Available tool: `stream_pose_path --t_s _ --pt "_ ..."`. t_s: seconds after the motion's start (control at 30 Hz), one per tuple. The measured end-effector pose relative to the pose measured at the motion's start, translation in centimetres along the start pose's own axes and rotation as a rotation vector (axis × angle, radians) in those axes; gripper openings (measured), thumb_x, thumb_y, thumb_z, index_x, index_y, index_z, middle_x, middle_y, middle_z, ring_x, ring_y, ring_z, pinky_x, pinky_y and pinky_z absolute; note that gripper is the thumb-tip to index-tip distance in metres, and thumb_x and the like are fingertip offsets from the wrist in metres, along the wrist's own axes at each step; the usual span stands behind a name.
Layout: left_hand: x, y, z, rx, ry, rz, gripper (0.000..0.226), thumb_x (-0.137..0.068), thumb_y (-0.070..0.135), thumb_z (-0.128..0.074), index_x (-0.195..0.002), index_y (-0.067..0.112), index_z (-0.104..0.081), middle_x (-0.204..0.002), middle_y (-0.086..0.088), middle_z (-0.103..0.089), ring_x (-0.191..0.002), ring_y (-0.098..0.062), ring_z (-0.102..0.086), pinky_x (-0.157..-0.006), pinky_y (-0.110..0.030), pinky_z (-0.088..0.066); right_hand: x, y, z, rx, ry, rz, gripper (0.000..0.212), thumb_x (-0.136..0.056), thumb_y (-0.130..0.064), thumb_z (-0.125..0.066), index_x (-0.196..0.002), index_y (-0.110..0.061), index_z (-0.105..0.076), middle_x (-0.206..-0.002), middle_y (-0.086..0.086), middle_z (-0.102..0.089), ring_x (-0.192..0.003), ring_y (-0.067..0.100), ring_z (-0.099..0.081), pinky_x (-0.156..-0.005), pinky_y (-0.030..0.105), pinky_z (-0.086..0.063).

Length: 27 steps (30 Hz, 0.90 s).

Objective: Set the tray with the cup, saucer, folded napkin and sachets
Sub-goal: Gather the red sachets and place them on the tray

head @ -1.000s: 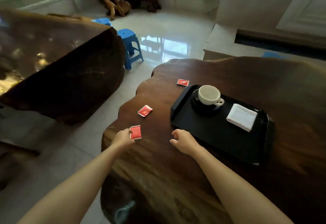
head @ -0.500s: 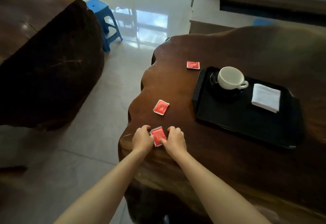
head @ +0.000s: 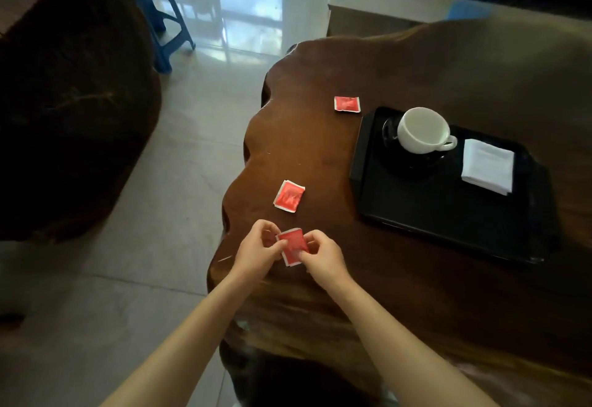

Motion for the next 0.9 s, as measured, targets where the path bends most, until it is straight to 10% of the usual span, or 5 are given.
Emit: stream_pose_path --t_s 0.13,0.5,0.73,0.9 --pt "-1.2 0.7 0.4 0.378 -0.09 0.171 0.02 -0.082 0.021 -0.068 -0.099 0.021 -0.058 -0.1 -0.004 -0.066 -0.087 -0.015 -0.068 -0.063 -0.024 -0.057 -1.4 -1.8 0.7 -0.11 -0.119 0.021 0.01 -0.085 -0.032 -0.063 -0.091 -0.024 -0.06 -0.087 -0.005 -0.065 -0.078 0.009 -0.065 -0.052 0.015 -0.049" --pt "-3.5 -1.3 2.5 0.534 0.193 0.364 0.007 -0.086 0.013 -0.063 -0.092 0.014 -0.058 -0.097 -0.009 -0.065 -0.09 -0.02 -0.066 -0.06 -0.028 -0.056 -10.4 -5.7 0.8 0.51 0.251 0.017 0.049 -0.081 -0.034 -0.069 -0.12 -0.015 -0.047 -0.124 0.008 -0.045 -0.118 0.024 -0.044 -0.094 0.037 -0.045" --pt "-3.8 -1.5 2.8 0.515 0.221 0.417 0.016 -0.089 0.013 -0.058 -0.105 0.009 -0.056 -0.109 -0.015 -0.063 -0.101 -0.026 -0.063 -0.079 -0.038 -0.056 -10.9 -4.5 1.3 0.37 0.205 -0.002 0.027 -0.081 -0.017 -0.07 -0.094 -0.019 -0.047 -0.107 0.005 -0.058 -0.099 0.019 -0.057 -0.078 0.032 -0.051" --pt "-3.6 -0.8 2.6 0.55 0.213 0.419 0.012 -0.091 0.014 -0.056 -0.103 0.011 -0.056 -0.103 -0.012 -0.064 -0.094 -0.022 -0.065 -0.068 -0.03 -0.055 -8.8 -3.9 2.4 0.01 -0.025 -0.036 0.03 -0.085 -0.023 -0.066 -0.112 -0.019 -0.054 -0.1 -0.001 -0.062 -0.084 0.011 -0.061 -0.064 0.021 -0.051"
Point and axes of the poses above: each hand's wrist, its own x-axis away from the middle knuckle, its own z-axis out of the back of the hand, y = z × x, the point moved 4 cm from there along -x, towards the middle knuckle
